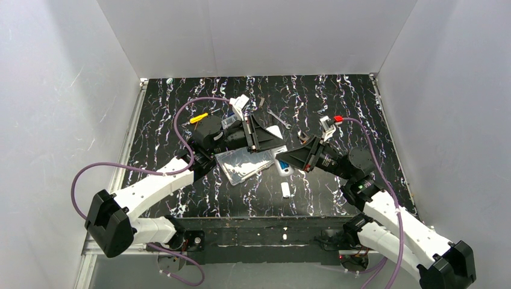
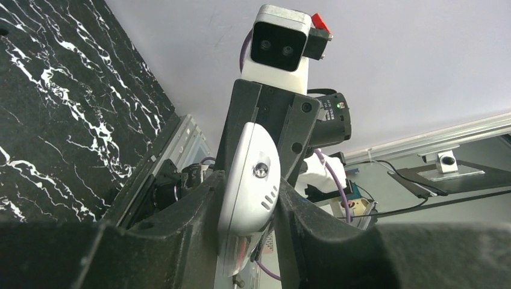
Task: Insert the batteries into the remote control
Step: Load the battery into the remote control, then pick up the battery cover at the center of the board.
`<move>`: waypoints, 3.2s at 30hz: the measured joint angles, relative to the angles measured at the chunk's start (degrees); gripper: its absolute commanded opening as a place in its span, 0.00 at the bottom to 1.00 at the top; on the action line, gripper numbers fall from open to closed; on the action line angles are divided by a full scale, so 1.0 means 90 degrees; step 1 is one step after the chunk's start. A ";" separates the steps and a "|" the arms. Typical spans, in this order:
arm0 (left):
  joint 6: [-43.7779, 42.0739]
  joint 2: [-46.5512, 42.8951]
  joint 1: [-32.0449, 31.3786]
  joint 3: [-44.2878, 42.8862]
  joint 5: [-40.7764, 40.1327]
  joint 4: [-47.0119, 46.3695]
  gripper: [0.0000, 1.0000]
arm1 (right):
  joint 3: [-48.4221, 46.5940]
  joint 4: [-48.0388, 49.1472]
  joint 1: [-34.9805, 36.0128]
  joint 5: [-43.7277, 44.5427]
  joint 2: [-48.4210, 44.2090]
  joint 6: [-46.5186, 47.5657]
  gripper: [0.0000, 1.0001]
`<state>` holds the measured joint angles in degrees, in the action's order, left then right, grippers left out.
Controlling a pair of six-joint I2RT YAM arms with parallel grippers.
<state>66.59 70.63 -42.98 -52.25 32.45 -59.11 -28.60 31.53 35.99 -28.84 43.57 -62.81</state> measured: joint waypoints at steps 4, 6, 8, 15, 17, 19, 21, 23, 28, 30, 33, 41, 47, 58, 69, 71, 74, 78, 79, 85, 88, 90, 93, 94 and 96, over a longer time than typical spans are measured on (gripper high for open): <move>-0.0019 0.0000 0.0000 0.0000 -0.0002 0.0109 0.33 | -0.0015 -0.0034 -0.0024 -0.0185 0.0063 0.0049 0.01; -0.0039 0.0000 0.0000 0.0000 0.0000 0.0151 0.33 | -0.0029 -0.0095 -0.0036 -0.0260 0.0070 0.0087 0.01; -0.0041 0.0000 0.0000 0.0000 -0.0002 0.0172 0.32 | -0.0092 -0.0202 -0.0044 -0.0342 0.0085 0.0151 0.01; -0.0134 0.0000 0.0000 0.0000 0.0007 0.0151 0.09 | -0.0211 -0.0374 -0.0080 -0.0498 0.0143 0.0143 0.01; -0.0136 -0.0002 0.0002 0.0000 0.0007 0.0138 0.00 | -0.0231 -0.0403 -0.0083 -0.0510 0.0148 0.0146 0.02; -0.0146 -0.0002 0.0000 0.0000 0.0005 0.0148 0.00 | -0.0257 -0.0476 -0.0092 -0.0520 0.0148 0.0163 0.27; -0.0146 -0.0002 0.0000 0.0002 -0.0005 0.0158 0.00 | -0.0313 -0.0585 -0.0119 -0.0532 0.0143 0.0211 0.49; -0.0143 -0.0012 0.0000 0.0002 -0.0015 0.0221 0.00 | -0.0357 -0.0726 -0.0138 -0.0522 0.0112 0.0350 0.59; -0.0138 -0.0124 0.0000 0.0005 -0.0163 0.0668 0.00 | -0.0546 -0.1632 -0.0206 -0.0257 -0.0165 0.1195 0.65; -0.0194 -0.0187 0.0000 0.0019 -0.0236 0.0828 0.00 | -0.0738 -0.2059 -0.0206 -0.0041 -0.0294 0.1549 0.65; -0.0423 -0.0308 0.0007 0.0027 -0.0359 0.1224 0.00 | -0.1018 -0.2545 -0.0211 0.0357 -0.0510 0.2035 0.64; -0.1117 -0.0954 0.0151 0.0180 -0.0896 0.2494 0.00 | -0.1188 -0.3844 -0.0211 0.1428 -0.0760 0.2849 0.57; -0.1418 -0.1484 0.0255 0.0253 -0.1217 0.3191 0.00 | -0.0874 -0.4750 -0.0206 0.2249 -0.0313 0.2956 0.52; -0.1608 -0.1732 0.0311 0.0347 -0.1394 0.3640 0.00 | -0.0716 -0.6458 0.1343 0.4748 0.1027 0.2283 0.57; -0.1634 -0.1826 0.0311 0.0350 -0.1421 0.3655 0.00 | -0.0889 -0.6625 0.2042 0.5226 0.3021 0.1273 0.61; -0.1651 -0.1831 0.0311 0.0350 -0.1421 0.3657 0.00 | -0.1010 -0.6611 0.2171 0.5258 0.3201 0.1163 0.61; -0.1671 -0.1855 0.0311 0.0350 -0.1421 0.3660 0.00 | -0.1120 -0.6538 0.2307 0.5297 0.3317 0.1105 0.61; -0.1671 -0.1897 0.0311 0.0350 -0.1421 0.3660 0.00 | -0.1234 -0.6479 0.2380 0.5338 0.3453 0.1059 0.60; -0.1671 -0.1904 0.0311 0.0350 -0.1421 0.3660 0.00 | -0.1246 -0.6479 0.2380 0.5343 0.3487 0.1052 0.59; -0.1673 -0.1957 0.0311 0.0413 -0.1426 0.3660 0.00 | -0.1413 -0.6492 0.2380 0.5336 0.3891 0.1052 0.54; -0.1673 -0.1960 0.0311 0.0432 -0.1428 0.3665 0.00 | -0.1535 -0.6489 0.2382 0.5309 0.4095 0.1076 0.52; -0.1671 -0.1960 0.0311 0.0432 -0.1428 0.3662 0.00 | -0.1574 -0.6492 0.2385 0.5306 0.4143 0.1110 0.50; -0.1666 -0.1960 0.0311 0.0432 -0.1426 0.3662 0.00 | -0.1608 -0.6506 0.2387 0.5304 0.4150 0.1137 0.50; -0.1666 -0.1960 0.0311 0.0435 -0.1426 0.3657 0.00 | -0.1625 -0.6526 0.2387 0.5306 0.4158 0.1141 0.49; -0.1664 -0.1960 0.0311 0.0449 -0.1426 0.3653 0.00 | -0.1661 -0.6572 0.2390 0.5306 0.4180 0.1144 0.49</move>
<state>51.62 52.99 -40.18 -48.21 19.62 -26.24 -43.55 -27.62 57.49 18.92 81.19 -52.51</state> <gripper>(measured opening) 0.257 0.498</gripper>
